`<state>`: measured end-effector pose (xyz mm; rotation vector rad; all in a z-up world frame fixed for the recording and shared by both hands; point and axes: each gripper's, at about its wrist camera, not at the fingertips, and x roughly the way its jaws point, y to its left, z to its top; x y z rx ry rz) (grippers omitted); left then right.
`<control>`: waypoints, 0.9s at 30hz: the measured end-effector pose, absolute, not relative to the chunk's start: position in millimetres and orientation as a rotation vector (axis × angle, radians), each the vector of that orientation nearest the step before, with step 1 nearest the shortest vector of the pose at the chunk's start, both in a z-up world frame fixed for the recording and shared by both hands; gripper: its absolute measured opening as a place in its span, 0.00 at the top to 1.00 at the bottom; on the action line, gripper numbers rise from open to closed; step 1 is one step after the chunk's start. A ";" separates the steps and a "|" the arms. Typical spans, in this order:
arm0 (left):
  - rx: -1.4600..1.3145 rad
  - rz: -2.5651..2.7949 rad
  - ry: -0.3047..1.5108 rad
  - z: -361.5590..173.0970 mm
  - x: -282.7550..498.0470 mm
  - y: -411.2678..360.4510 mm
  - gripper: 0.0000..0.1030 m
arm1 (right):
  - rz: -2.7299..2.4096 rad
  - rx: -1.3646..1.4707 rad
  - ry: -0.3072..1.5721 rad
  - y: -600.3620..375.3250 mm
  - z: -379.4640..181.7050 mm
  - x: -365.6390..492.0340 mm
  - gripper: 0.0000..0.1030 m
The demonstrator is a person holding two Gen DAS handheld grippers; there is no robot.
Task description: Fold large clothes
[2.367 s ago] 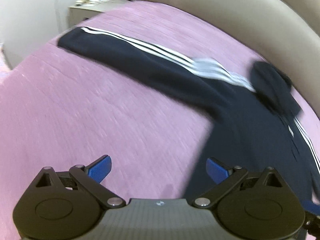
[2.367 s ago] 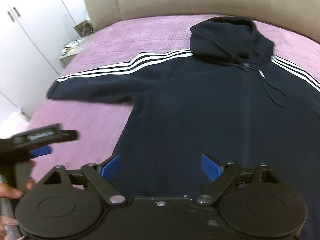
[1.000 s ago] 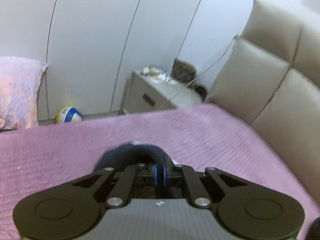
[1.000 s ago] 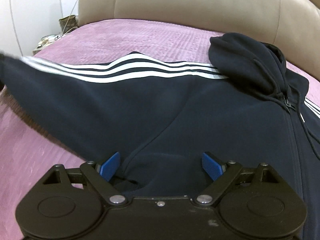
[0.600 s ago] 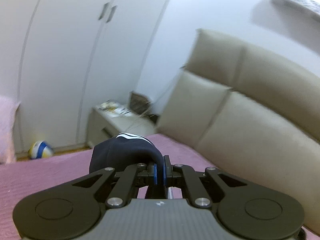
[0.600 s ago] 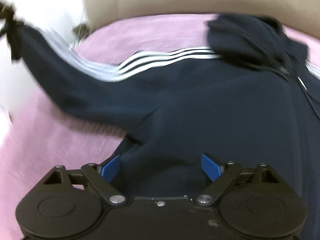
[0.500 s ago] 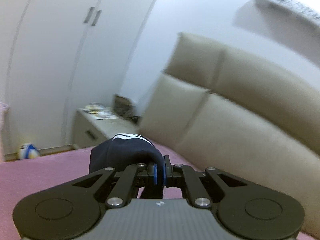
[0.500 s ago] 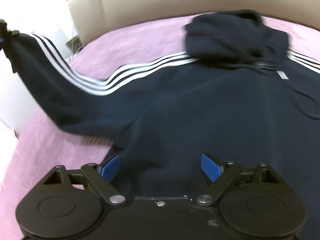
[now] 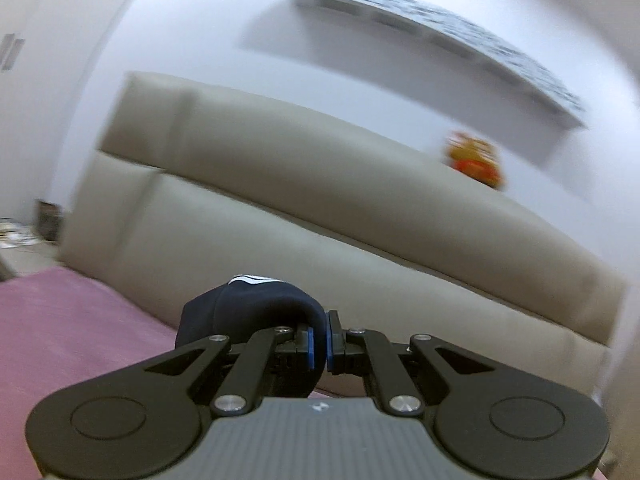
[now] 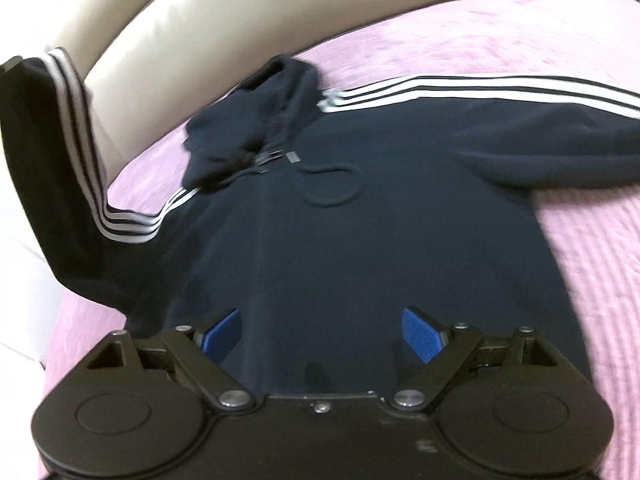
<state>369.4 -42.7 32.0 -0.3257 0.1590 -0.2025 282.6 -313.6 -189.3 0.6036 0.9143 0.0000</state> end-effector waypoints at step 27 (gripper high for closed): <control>0.073 -0.664 0.552 -213.2 334.5 -257.9 0.42 | -0.214 0.914 0.669 -430.0 -186.2 240.1 0.00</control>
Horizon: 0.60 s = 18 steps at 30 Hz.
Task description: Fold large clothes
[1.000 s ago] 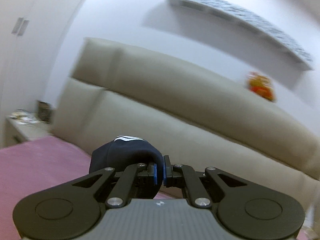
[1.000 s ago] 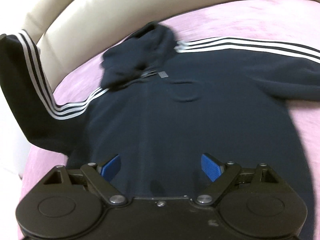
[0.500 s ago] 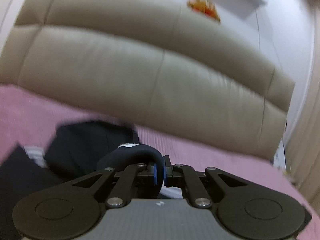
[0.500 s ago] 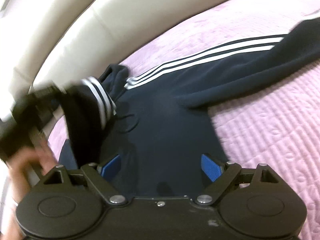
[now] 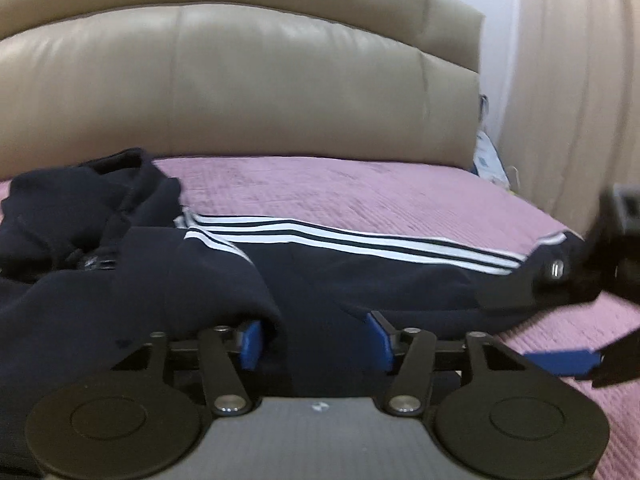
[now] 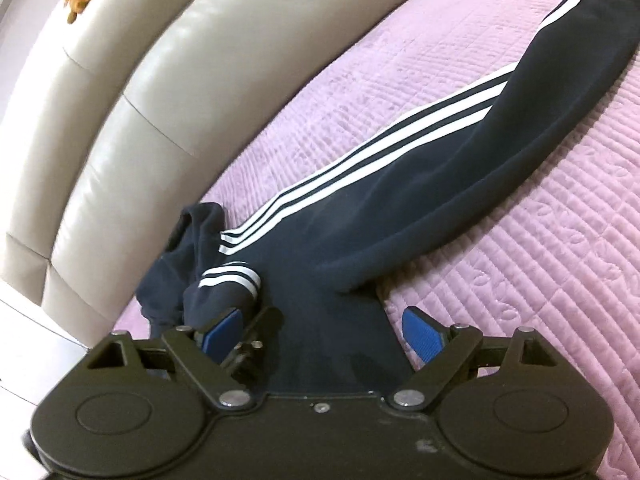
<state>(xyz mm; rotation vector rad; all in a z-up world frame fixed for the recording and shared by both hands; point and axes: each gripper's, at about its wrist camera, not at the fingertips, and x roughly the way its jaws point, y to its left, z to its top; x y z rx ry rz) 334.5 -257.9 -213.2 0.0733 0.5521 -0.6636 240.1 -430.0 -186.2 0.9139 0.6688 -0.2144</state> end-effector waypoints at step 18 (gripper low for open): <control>0.686 -0.730 0.408 -220.4 281.9 -302.1 0.37 | -0.237 0.997 0.696 -453.7 -196.2 244.1 0.00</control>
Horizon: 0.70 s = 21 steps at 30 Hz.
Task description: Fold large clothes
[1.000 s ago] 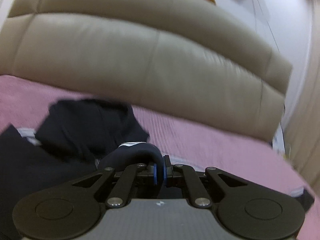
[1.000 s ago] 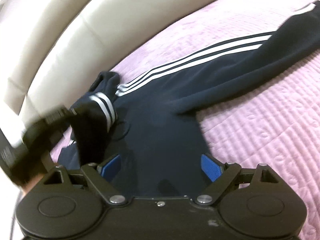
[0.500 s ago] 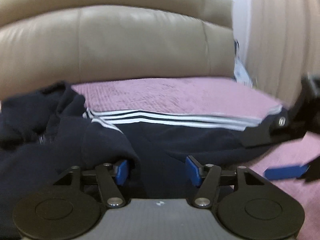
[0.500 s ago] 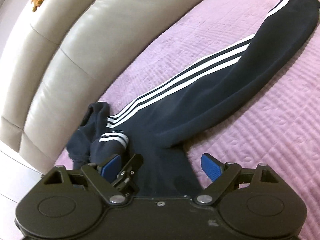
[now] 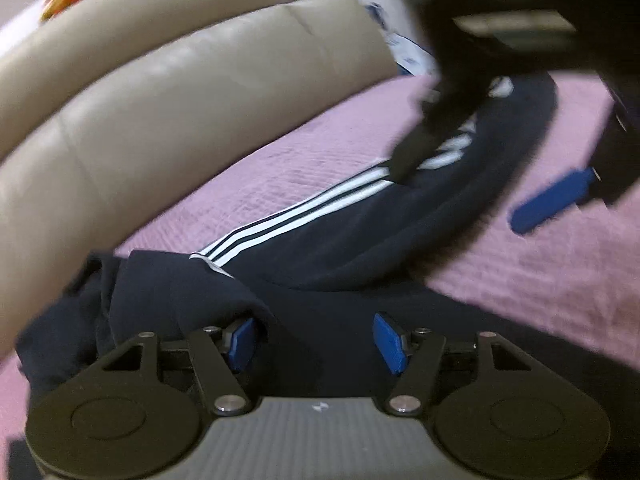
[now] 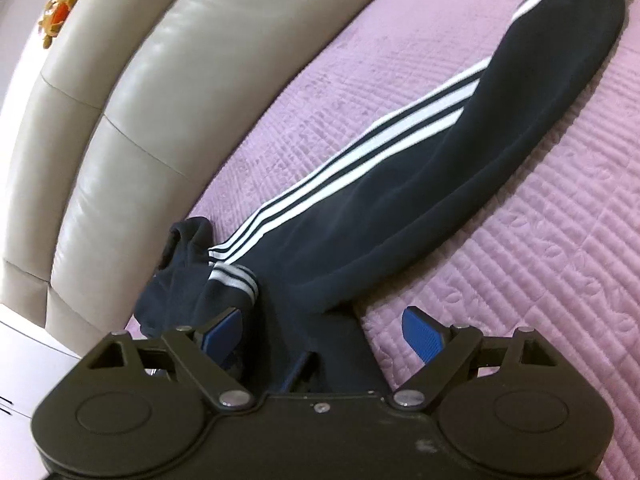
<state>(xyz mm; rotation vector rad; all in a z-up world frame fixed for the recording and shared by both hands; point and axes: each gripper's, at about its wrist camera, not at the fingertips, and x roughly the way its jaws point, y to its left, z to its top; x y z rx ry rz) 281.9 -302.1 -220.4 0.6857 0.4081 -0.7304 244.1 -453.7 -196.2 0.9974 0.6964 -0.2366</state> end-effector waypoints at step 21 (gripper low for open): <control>-0.090 -0.660 0.739 -177.1 360.6 -128.3 0.17 | -0.100 0.407 0.902 -415.5 -197.4 398.2 0.01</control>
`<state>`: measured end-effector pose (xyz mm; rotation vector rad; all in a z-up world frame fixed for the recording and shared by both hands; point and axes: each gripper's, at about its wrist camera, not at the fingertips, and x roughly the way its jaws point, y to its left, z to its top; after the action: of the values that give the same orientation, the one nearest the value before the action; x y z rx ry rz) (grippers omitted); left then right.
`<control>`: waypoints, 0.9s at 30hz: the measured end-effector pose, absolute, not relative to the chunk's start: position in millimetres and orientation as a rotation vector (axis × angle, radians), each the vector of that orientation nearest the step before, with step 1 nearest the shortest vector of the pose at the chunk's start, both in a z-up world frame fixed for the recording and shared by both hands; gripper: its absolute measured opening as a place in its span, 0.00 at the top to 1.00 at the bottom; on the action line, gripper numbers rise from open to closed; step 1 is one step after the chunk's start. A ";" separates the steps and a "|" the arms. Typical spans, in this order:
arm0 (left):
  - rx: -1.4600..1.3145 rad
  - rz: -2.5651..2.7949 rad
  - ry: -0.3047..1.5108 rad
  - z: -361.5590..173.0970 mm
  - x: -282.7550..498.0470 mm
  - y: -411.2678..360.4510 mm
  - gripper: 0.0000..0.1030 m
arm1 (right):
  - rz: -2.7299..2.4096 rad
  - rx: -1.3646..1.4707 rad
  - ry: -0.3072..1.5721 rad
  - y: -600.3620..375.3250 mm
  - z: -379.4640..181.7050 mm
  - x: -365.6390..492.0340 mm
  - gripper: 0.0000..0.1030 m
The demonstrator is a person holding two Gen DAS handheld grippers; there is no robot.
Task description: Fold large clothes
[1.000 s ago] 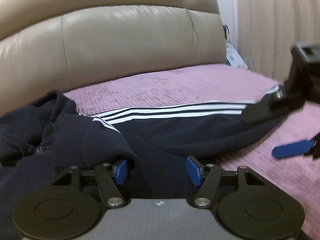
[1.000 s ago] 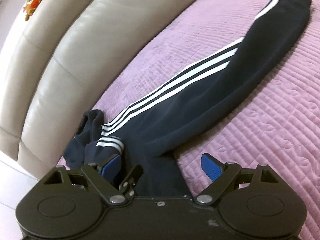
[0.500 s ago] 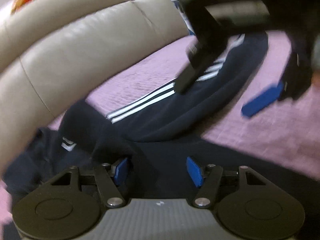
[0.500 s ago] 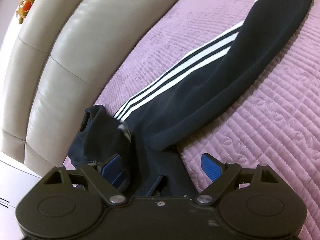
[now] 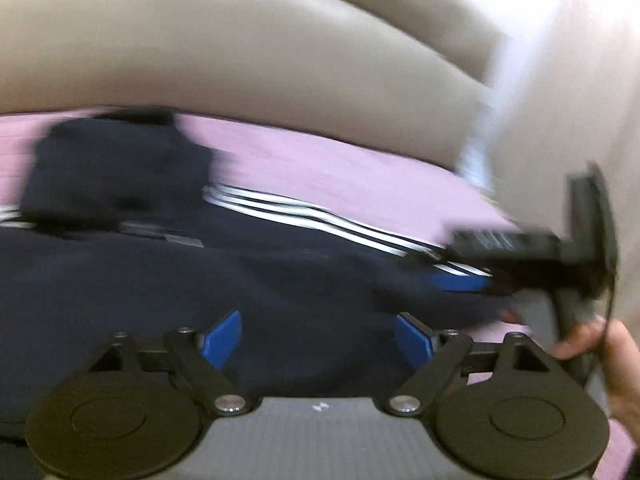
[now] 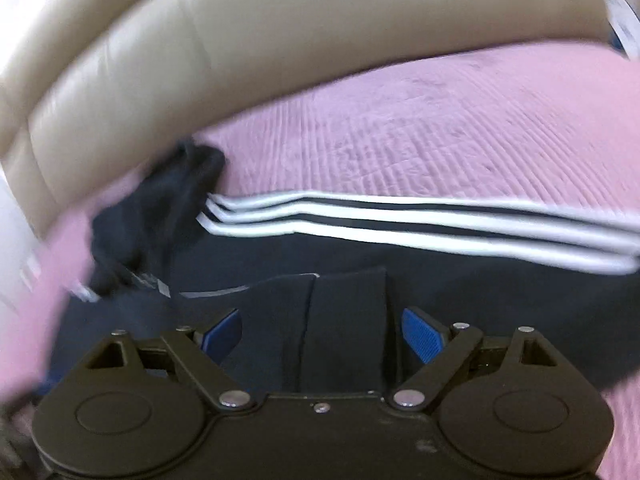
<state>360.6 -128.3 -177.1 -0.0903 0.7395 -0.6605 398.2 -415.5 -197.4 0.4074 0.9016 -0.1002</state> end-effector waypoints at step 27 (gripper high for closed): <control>-0.163 -0.146 0.955 -198.5 414.6 13.2 0.03 | 0.079 0.424 1.018 -353.6 -213.2 376.6 0.01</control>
<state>414.6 13.2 -198.5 -0.1628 0.9550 -0.1457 376.6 -353.6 -213.2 0.4240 1.0184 0.0786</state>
